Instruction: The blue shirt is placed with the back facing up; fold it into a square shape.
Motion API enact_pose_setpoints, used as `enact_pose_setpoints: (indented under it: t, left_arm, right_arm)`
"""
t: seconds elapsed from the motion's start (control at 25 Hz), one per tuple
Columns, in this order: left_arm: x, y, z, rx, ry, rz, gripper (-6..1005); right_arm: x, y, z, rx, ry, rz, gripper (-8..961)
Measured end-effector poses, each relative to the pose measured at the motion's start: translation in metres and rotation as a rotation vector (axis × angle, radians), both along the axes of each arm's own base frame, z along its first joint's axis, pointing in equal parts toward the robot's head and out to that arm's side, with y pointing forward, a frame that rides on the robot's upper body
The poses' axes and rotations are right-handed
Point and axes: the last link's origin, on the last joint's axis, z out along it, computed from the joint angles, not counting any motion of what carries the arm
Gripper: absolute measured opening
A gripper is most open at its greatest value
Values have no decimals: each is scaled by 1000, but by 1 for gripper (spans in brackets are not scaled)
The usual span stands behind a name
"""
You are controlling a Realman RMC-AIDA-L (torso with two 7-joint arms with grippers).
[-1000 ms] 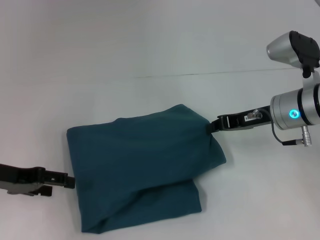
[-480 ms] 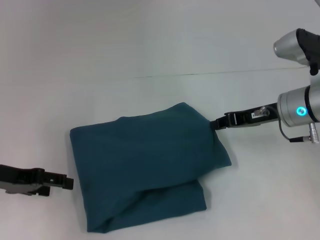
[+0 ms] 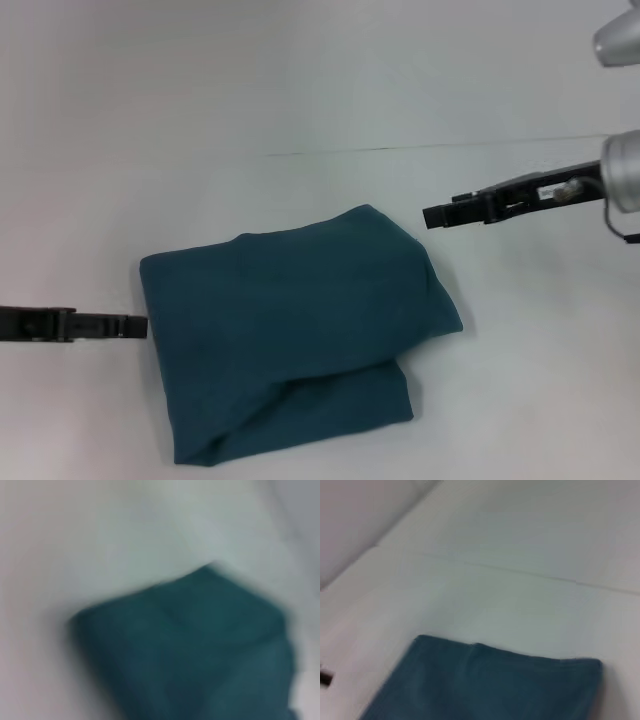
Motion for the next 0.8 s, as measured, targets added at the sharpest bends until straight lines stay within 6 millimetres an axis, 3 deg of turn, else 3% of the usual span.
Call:
enact_pose_setpoints:
  t: [0.08,0.28,0.48,0.8]
  left_arm:
    - [6,-16,11,50,-93,-152,856]
    - [6,-58,23,155,-260,-392,856]
    - [-4,-88,14,168,-296,-447,856]
    - [-14,-118,1,157,-308,-489,858]
  right_arm:
    - [-4,-10,9,-9,20,76,503]
    - [-2,-44,24,-26,85,263,735]
    - [12,-74,20,-73,96,361,927]
    - [24,-111,8,-172,115,521,924]
